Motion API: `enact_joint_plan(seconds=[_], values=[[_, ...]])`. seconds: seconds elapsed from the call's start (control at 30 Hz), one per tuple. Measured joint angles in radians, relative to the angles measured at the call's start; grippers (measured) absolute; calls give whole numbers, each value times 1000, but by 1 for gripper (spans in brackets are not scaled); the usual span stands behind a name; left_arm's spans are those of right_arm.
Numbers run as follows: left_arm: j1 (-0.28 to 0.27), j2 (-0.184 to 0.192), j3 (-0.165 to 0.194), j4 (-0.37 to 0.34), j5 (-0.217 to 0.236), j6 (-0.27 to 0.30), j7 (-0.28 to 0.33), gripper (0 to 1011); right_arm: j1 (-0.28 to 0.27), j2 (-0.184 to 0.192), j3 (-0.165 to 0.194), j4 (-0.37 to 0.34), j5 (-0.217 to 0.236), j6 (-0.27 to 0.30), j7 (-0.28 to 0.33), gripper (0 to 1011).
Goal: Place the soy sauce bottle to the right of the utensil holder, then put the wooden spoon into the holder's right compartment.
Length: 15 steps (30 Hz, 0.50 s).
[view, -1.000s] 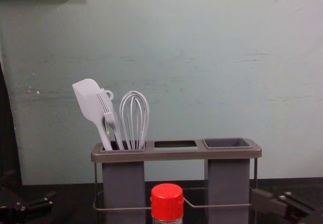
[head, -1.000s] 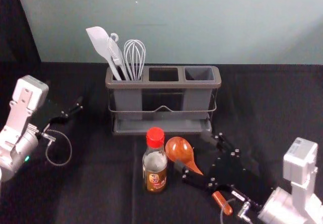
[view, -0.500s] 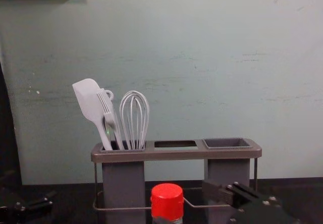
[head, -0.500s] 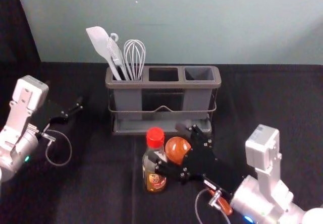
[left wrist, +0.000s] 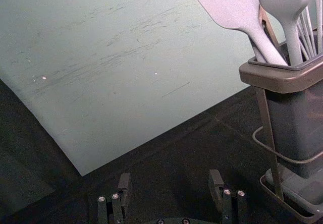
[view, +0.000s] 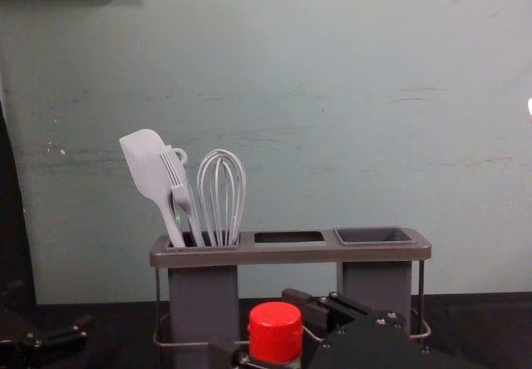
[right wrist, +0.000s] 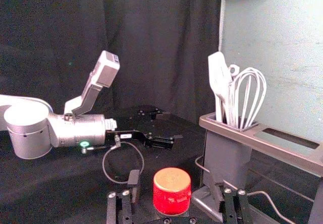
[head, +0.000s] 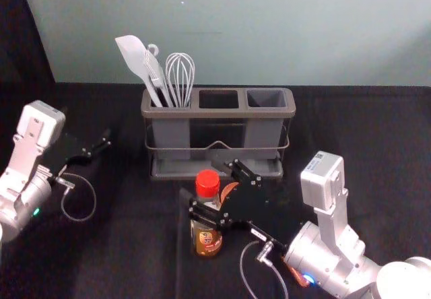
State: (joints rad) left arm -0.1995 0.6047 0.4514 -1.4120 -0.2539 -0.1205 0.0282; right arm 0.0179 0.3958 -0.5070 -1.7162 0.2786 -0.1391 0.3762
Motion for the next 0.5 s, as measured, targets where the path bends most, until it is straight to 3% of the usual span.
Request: enact_joint_plan(seconds=[0.5], values=[[0,0,0,0,0,0,0,1000,-17,-22,30,0,-13,11,39,420]])
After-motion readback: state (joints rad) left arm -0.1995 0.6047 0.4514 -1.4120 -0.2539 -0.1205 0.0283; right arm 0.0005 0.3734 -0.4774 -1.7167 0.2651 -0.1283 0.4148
